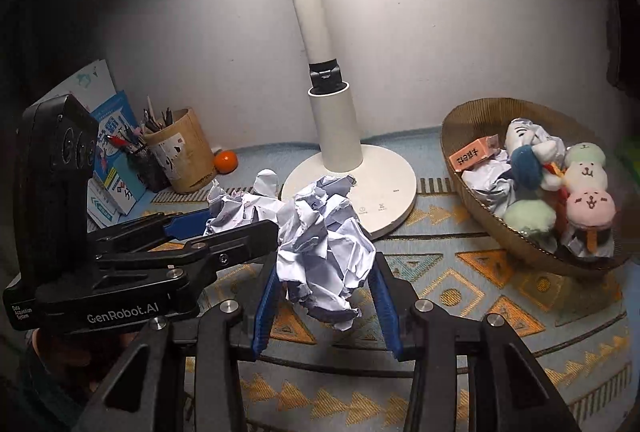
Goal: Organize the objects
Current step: 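Grasp a crumpled paper ball with the left tool while the right tool grasps another, then carry both paper balls over the amber bowl and open both tools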
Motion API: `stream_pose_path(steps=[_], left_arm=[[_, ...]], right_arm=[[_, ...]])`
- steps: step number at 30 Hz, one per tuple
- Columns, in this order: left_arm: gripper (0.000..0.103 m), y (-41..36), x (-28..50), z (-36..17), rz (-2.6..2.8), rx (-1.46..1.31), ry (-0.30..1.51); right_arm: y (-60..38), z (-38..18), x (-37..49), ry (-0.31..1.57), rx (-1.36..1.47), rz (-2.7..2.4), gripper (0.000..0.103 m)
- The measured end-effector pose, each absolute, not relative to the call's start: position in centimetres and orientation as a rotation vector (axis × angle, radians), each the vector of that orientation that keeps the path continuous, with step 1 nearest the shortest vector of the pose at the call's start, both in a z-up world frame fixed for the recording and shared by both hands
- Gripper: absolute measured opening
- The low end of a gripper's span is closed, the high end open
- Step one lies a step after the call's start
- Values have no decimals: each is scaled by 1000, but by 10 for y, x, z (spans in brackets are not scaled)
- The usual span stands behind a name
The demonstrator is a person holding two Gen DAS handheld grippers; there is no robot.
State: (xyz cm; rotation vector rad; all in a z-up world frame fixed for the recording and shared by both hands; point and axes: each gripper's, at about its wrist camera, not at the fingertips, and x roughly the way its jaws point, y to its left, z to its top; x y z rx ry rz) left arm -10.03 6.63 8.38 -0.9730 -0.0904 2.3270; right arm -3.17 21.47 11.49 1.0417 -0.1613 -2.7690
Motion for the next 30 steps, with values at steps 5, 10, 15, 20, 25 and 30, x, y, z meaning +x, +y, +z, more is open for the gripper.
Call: stream_pose_path(steps=[5,10,15,20,25,30], left_arm=[[59,114,-80,103,2343,-908,-11],[59,156,-72,115,2404,-873,72],[59,190,-79,124,2399,-859,93],[59,224,-102,125,2404,-848,118],[59,246,-137,122,2428,-846,109],[59,257,-174,119,2433,-850,77]], right_arm=[[251,126,-1,-95,1050,-2905,43],[300,136,14,-61,1087,-3055,43],[351,157,5,-148,1037,-3132,43],[386,171,-21,-194,998,-3180,43],[408,174,-63,-247,990,-3186,43],[424,167,-103,-303,1017,-3184,43]])
